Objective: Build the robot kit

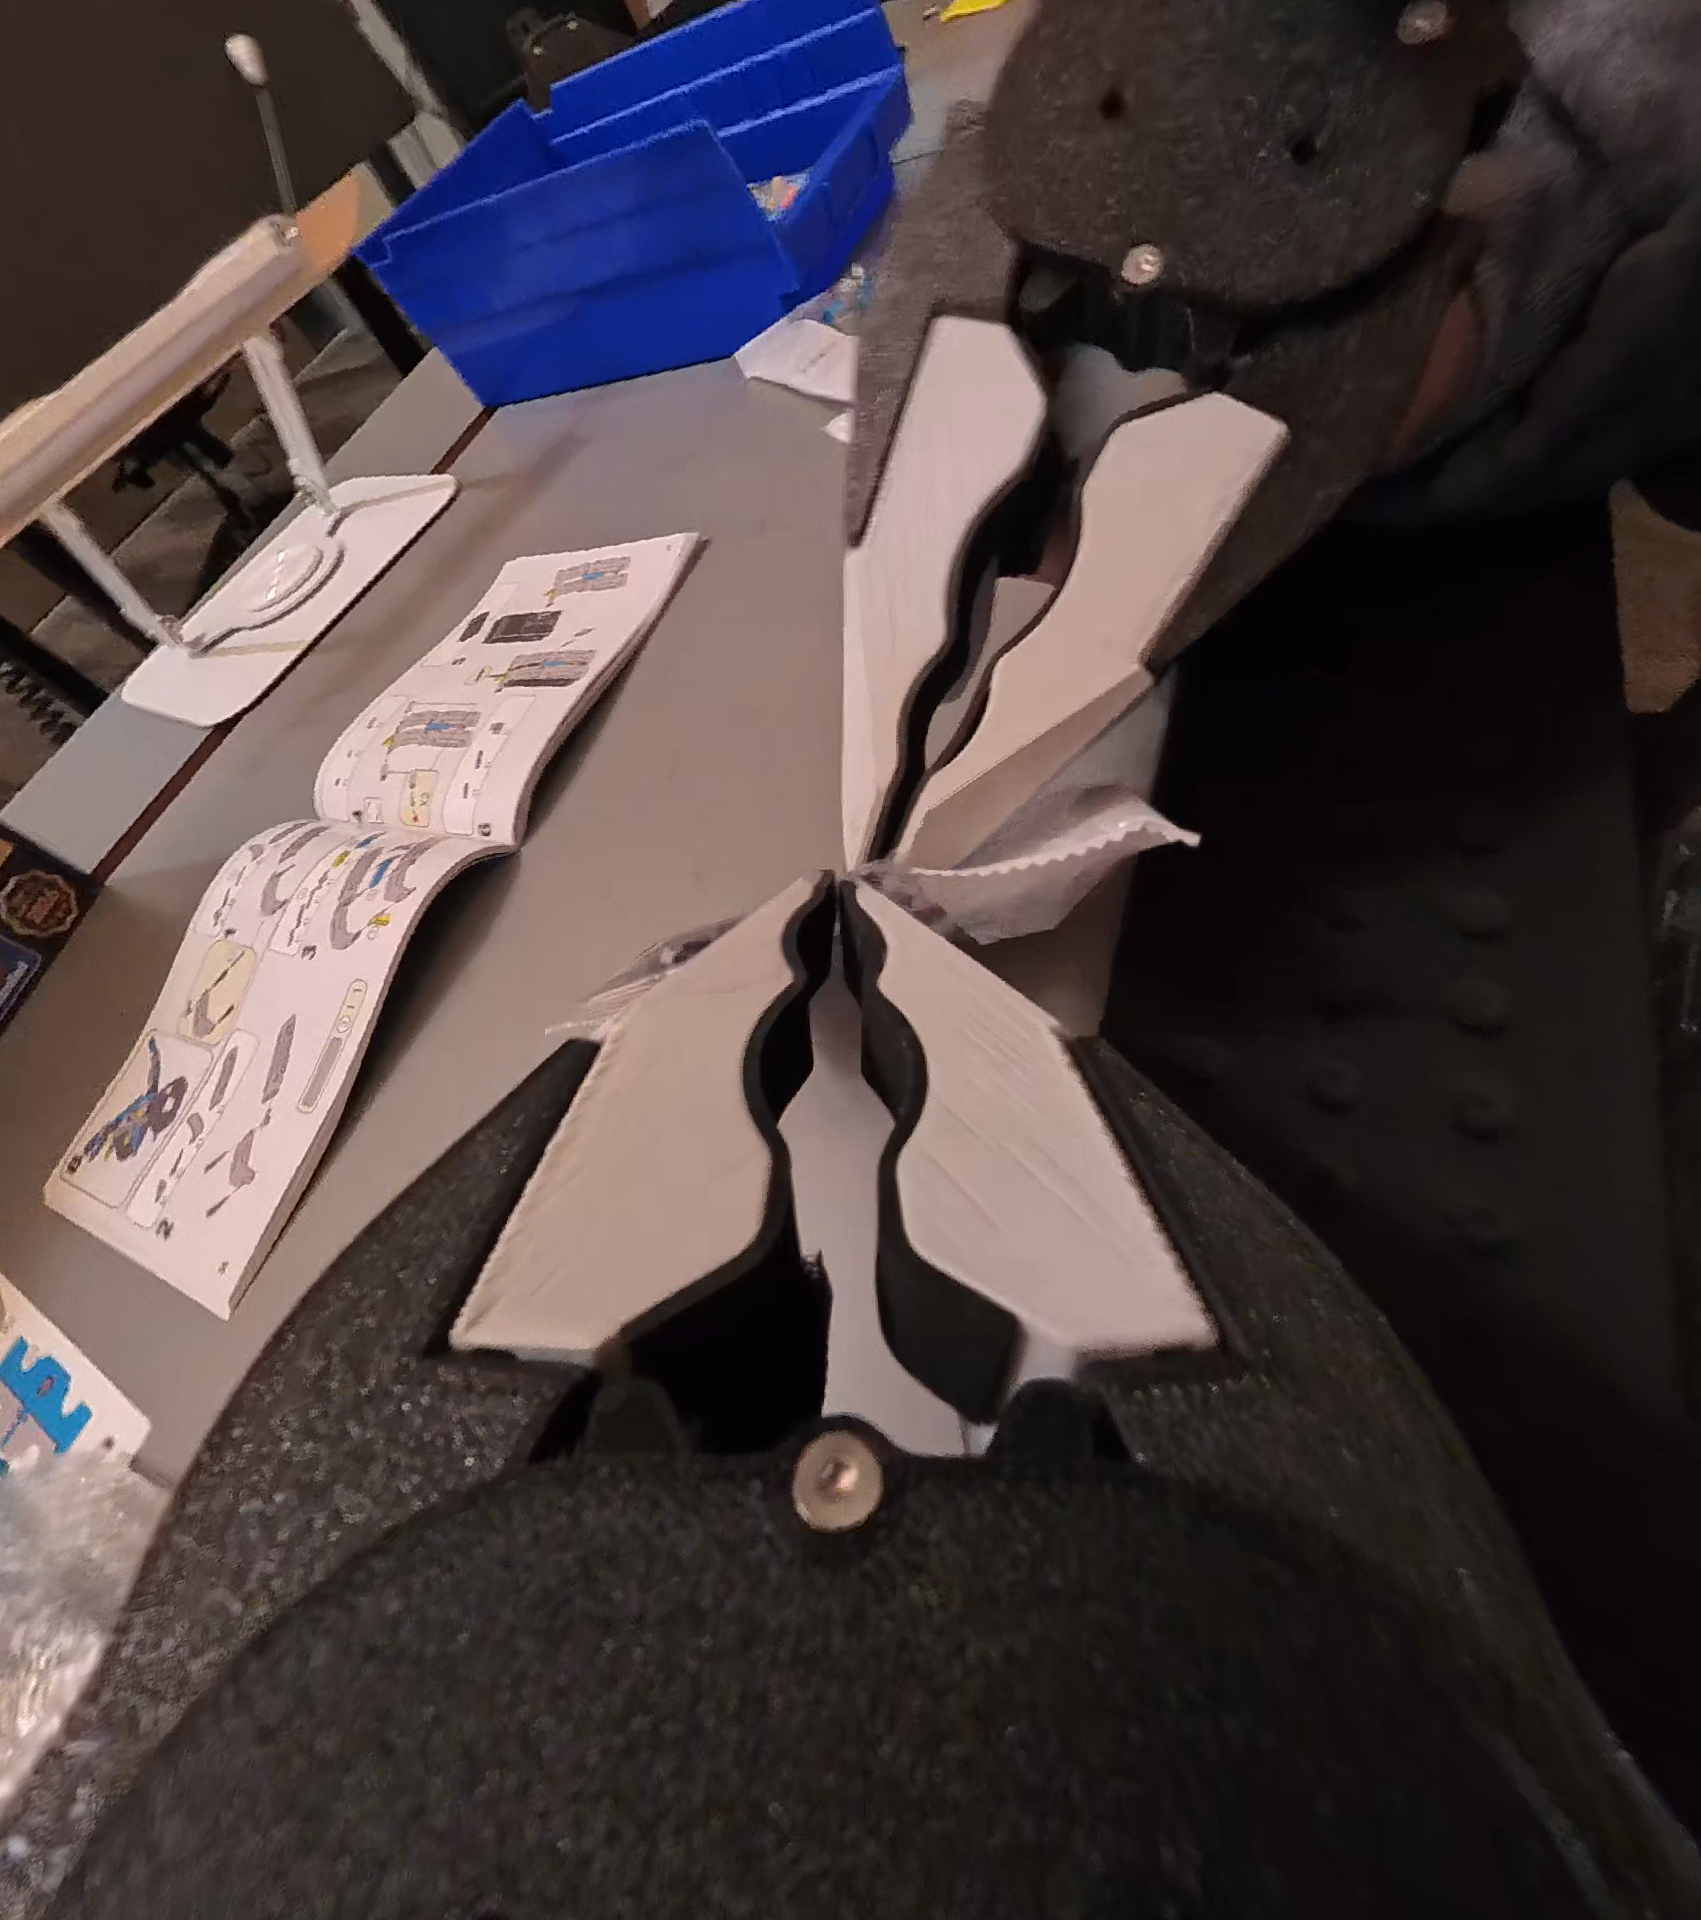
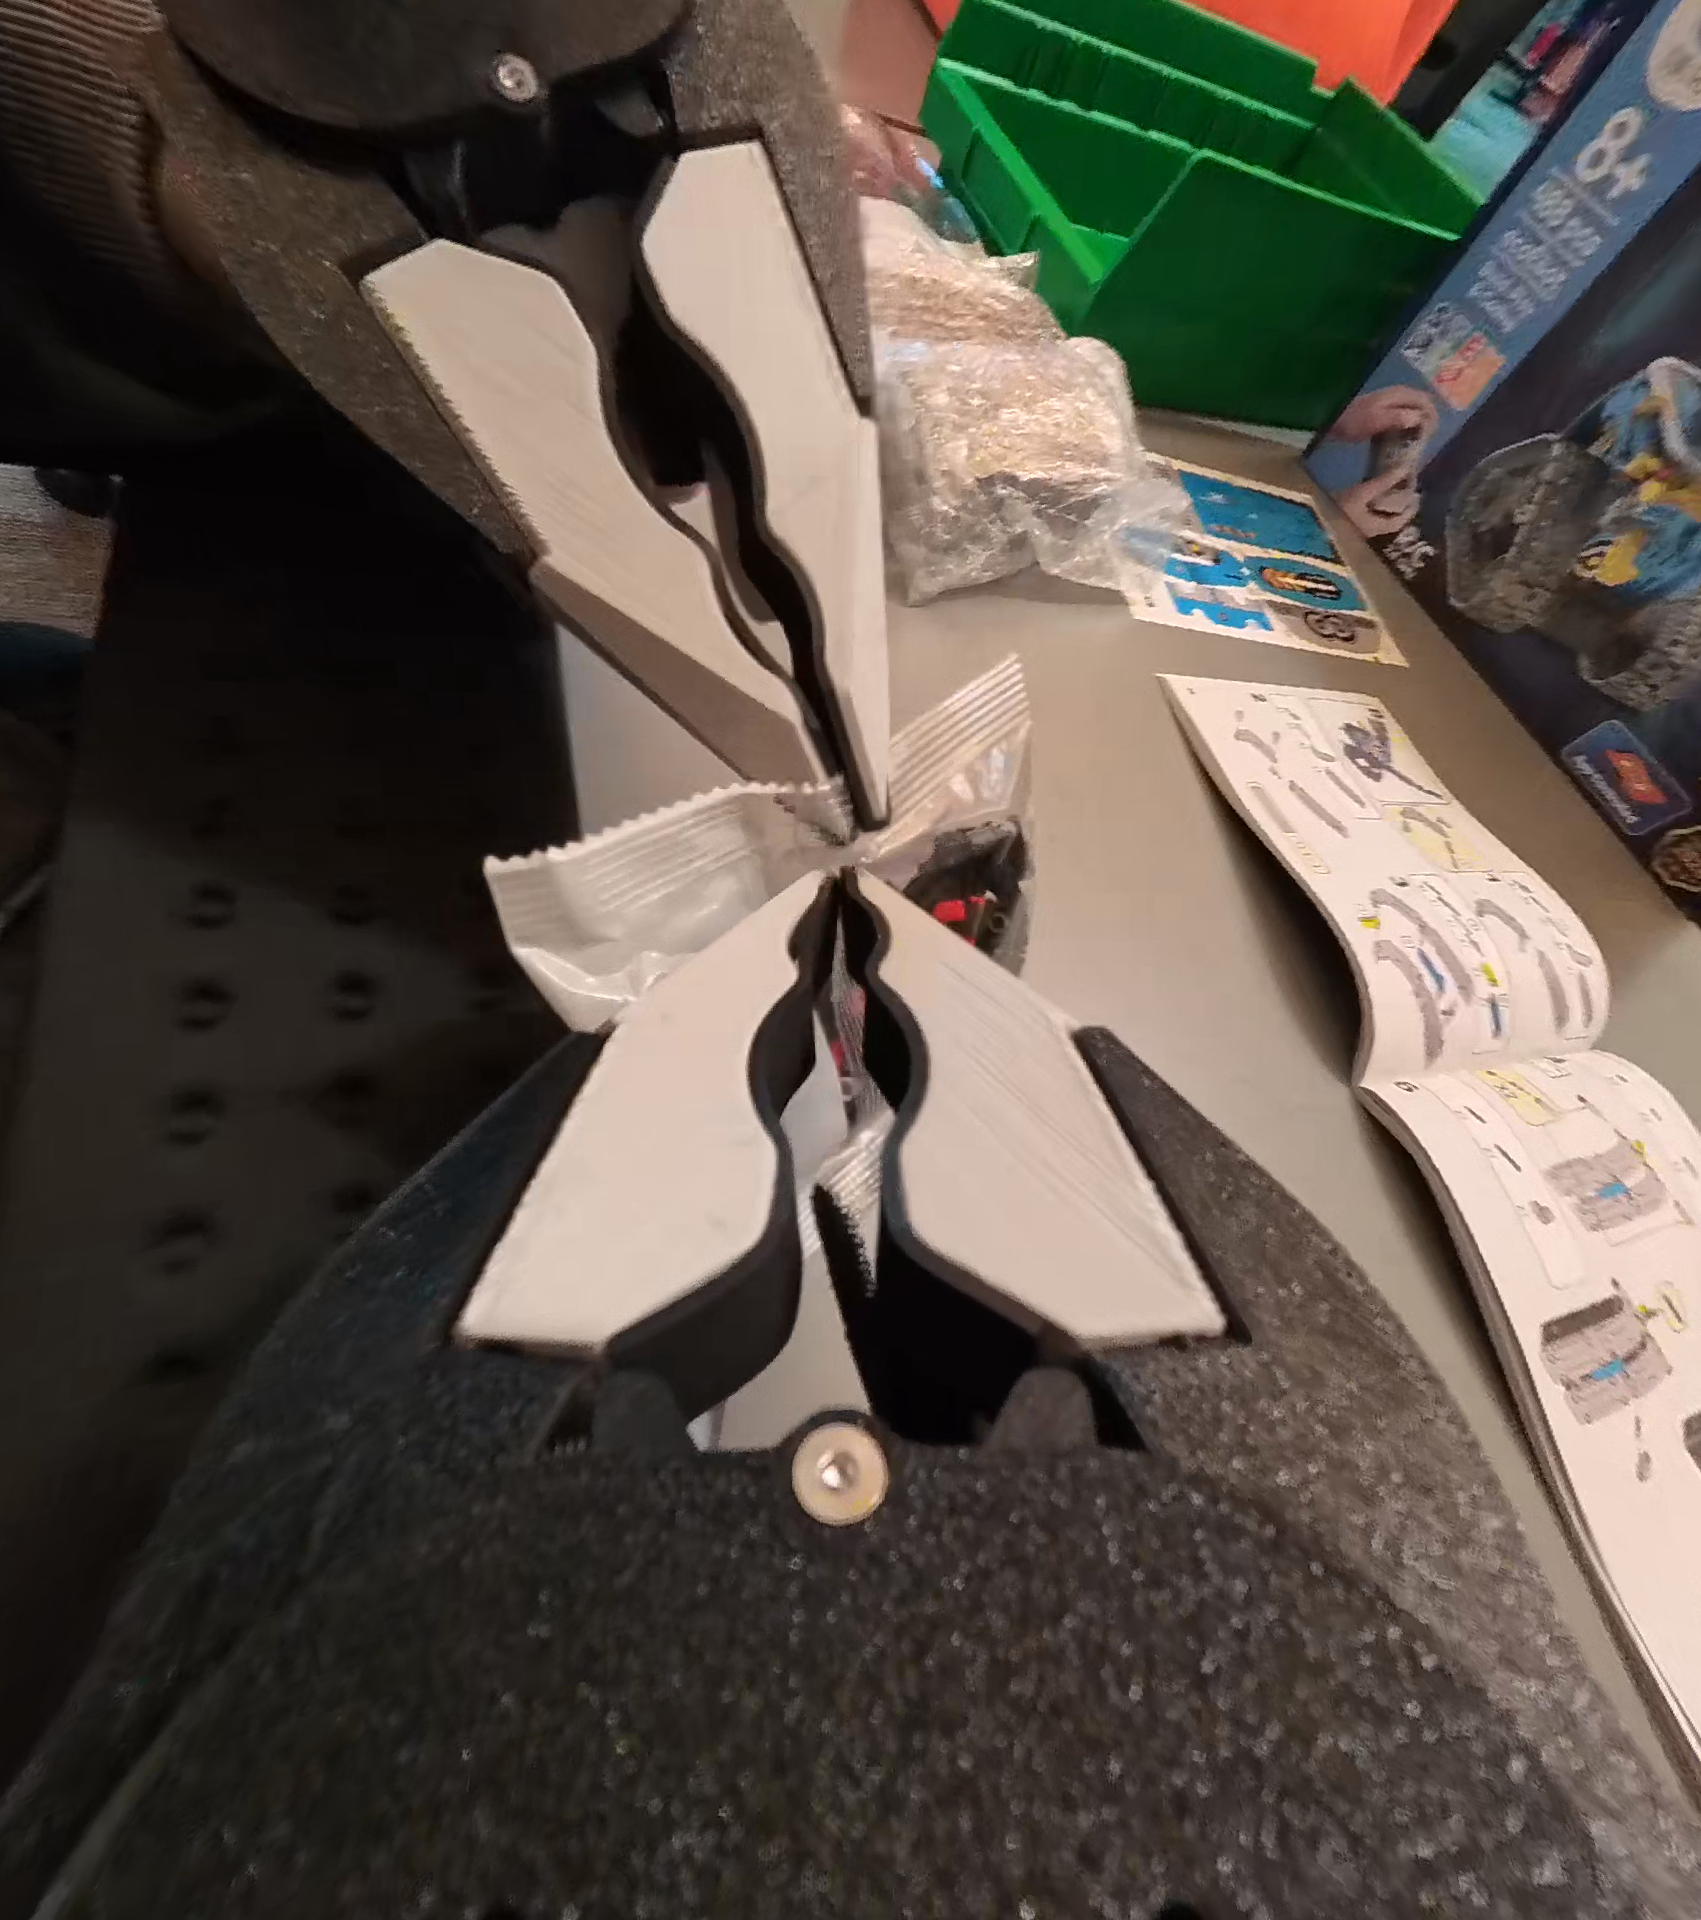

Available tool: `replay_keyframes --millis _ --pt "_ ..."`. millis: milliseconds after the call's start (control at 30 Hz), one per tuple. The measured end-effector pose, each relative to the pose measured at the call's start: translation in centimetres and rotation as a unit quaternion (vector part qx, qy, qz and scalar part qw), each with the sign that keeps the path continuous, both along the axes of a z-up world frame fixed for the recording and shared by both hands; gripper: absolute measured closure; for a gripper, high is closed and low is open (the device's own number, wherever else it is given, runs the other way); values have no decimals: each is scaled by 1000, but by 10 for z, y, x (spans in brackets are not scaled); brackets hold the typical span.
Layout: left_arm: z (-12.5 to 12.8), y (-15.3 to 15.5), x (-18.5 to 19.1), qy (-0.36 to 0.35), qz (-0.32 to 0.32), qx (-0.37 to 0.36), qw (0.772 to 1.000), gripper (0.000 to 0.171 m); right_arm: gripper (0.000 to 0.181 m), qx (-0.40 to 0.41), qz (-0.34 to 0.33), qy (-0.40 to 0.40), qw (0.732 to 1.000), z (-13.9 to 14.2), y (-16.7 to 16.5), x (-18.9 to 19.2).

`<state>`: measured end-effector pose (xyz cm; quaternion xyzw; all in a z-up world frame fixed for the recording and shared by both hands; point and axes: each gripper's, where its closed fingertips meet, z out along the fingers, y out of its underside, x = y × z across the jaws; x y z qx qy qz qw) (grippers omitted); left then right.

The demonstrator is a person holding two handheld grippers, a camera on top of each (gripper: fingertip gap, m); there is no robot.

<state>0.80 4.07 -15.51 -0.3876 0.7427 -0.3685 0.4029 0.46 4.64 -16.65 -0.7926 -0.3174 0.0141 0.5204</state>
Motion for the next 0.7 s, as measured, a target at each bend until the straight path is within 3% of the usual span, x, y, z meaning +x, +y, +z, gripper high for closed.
replay_keyframes --millis 67,133,267,333,433,533,600,700 --pt "7 9 3 0 40 -43 998 168 181 14 -28 18 999 7 4 9" --pt "22 18 3 -4 71 -144 987 156 181 36 -67 37 996 19 8 22" --pt "61 29 -7 -43 78 -395 914 143 181 104 -130 10 986 41 10 40" --pt "70 18 -7 -41 45 -467 882 135 181 141 -153 -33 978 51 8 43" --pt "63 3 1 -6 42 -471 881 115 181 173 -172 -109 964 57 7 38" --pt "51 1 7 19 65 -466 882 112 181 185 -174 -180 950 54 9 28" --pt "45 6 8 18 78 -474 877 119 181 186 -161 -178 953 53 8 17" --pt "46 6 4 16 63 -475 878 148 181 178 -160 -164 957 52 8 14"
